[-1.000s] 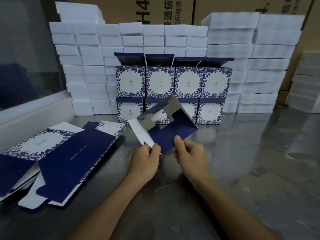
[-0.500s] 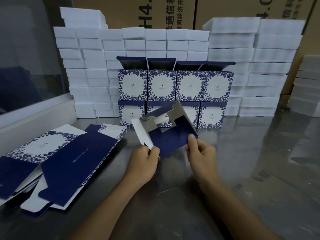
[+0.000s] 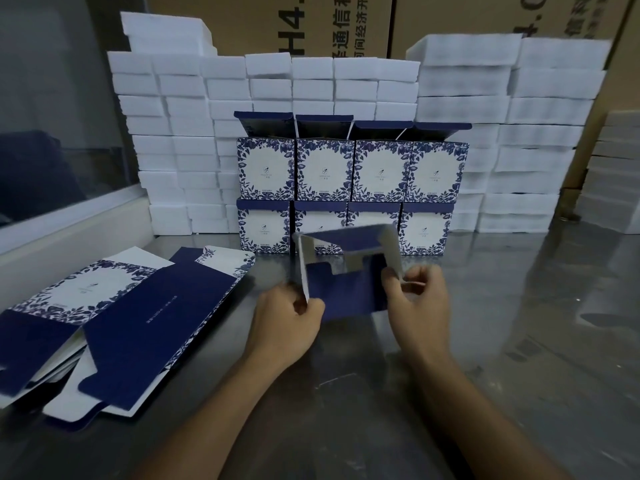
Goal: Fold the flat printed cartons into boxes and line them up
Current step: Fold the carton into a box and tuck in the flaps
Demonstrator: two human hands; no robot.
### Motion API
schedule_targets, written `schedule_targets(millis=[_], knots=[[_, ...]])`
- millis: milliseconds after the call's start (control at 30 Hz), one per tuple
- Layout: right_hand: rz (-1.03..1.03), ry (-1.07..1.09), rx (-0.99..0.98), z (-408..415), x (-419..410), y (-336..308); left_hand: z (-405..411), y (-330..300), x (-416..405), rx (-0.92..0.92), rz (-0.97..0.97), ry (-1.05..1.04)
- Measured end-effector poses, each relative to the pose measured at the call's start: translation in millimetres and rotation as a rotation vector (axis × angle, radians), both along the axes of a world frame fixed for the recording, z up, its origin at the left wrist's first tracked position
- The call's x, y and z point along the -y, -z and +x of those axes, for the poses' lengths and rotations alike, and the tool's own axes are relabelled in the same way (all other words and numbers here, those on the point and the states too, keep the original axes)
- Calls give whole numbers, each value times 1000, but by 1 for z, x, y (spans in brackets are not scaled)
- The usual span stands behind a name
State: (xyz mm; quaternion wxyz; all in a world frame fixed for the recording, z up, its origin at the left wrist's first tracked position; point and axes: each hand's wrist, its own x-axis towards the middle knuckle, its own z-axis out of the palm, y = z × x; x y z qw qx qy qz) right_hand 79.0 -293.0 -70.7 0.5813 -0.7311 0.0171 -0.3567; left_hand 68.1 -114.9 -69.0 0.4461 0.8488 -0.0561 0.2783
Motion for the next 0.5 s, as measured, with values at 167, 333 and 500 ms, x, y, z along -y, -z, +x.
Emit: schedule_targets(millis=[167, 333, 500], knots=[[30, -182, 164, -10, -8, -9, -2, 4, -1, 1, 57, 9], [-44, -264, 246, -17, -14, -12, -7, -5, -4, 88, -145, 115], [-43, -346, 198, -17, -18, -11, -4, -7, -8, 169, -140, 118]])
